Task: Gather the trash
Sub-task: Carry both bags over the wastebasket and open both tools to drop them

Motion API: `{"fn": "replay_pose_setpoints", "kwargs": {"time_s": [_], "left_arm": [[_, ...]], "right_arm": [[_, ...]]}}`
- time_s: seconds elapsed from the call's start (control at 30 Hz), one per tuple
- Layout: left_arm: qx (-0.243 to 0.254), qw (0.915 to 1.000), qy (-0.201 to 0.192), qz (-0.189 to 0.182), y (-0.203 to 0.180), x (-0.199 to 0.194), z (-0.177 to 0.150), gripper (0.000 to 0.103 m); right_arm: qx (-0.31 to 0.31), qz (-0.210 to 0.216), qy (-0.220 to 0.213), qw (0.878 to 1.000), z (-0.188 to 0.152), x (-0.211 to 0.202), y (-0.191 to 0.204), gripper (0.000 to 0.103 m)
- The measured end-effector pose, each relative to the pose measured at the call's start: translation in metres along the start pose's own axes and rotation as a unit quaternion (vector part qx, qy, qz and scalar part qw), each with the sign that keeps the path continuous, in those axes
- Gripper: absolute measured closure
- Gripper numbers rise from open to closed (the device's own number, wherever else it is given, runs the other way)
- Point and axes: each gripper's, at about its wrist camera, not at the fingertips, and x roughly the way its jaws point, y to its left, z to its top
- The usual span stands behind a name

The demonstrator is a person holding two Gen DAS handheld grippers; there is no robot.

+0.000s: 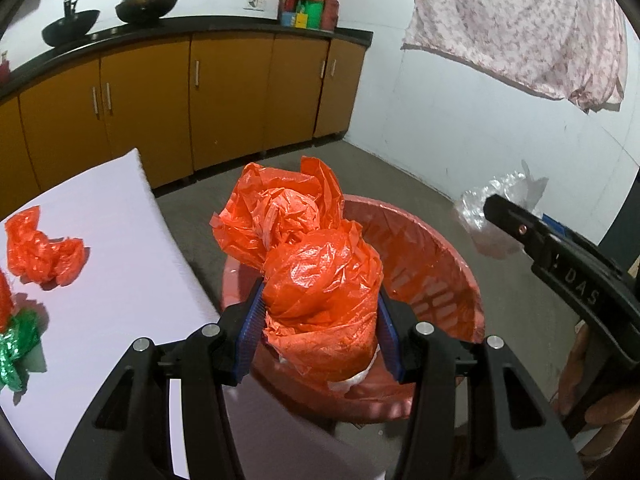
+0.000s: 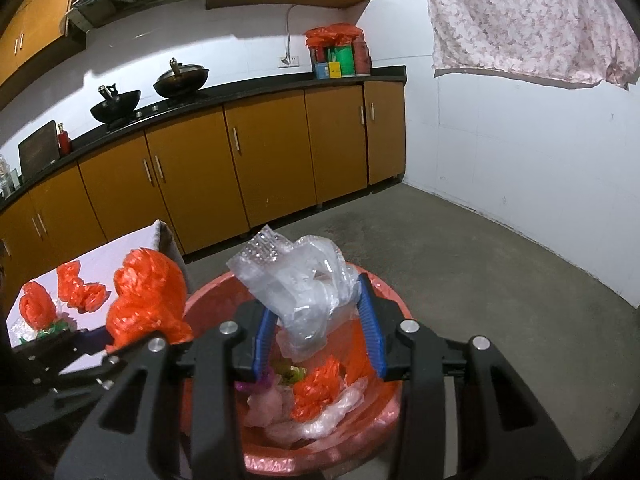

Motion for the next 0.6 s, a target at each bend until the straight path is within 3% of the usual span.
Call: {"fn": "replay_pose_setpoints", "kwargs": {"time_s": [0.1,0.17,0.3,0.43,0.6], "left_arm": [[0.003,1.0,0.004,-0.006,-0.003,0.006,0.003,0.049],[0.008,0.9999,0.007,-0.005,-0.004,0.009,0.004,0.043],[0.003,0.9999,0.009,-0.006,-0.001,0.012,0.002,0.035],[-0.003,0.9999,0.015,-0.002,0.001,0.013,-0.003,0.035],[-0.019,0.9996,0.012,0.015,0.014,0.001,-0.007,0.031]], "right_arm": [[0.011,0.006,0.001,1.0,0.004,0.006,-0.005,0.062],[0.022,0.01,0.002,1.0,0.006,0.008,-0.009,0.055],[0.041,0.009,0.001,0.999,0.006,0.008,-0.019,0.049],[0.053,0.008,0.006,0.999,0.004,0.008,-0.023,0.047],[0.046,0.0,0.003,0.999,0.001,0.003,-0.02,0.038]]}}
